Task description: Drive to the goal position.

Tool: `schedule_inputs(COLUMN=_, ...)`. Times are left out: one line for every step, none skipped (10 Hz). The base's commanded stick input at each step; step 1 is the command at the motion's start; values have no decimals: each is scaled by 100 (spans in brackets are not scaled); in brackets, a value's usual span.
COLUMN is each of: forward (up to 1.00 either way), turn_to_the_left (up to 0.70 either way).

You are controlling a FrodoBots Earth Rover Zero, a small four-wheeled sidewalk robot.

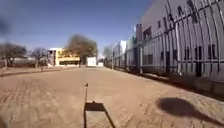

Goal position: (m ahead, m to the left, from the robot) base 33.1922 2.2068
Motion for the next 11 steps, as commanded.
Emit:
schedule_inputs(forward=100, turn_to_the_left=0)
schedule_inputs(forward=100, turn_to_the_left=0)
schedule_inputs(forward=100, turn_to_the_left=0)
schedule_inputs(forward=100, turn_to_the_left=0)
schedule_inputs(forward=100, turn_to_the_left=0)
schedule_inputs(forward=100, turn_to_the_left=0)
schedule_inputs(forward=100, turn_to_the_left=0)
schedule_inputs(forward=100, turn_to_the_left=0)
schedule_inputs(forward=100, turn_to_the_left=0)
schedule_inputs(forward=100, turn_to_the_left=0)
schedule_inputs(forward=100, turn_to_the_left=0)
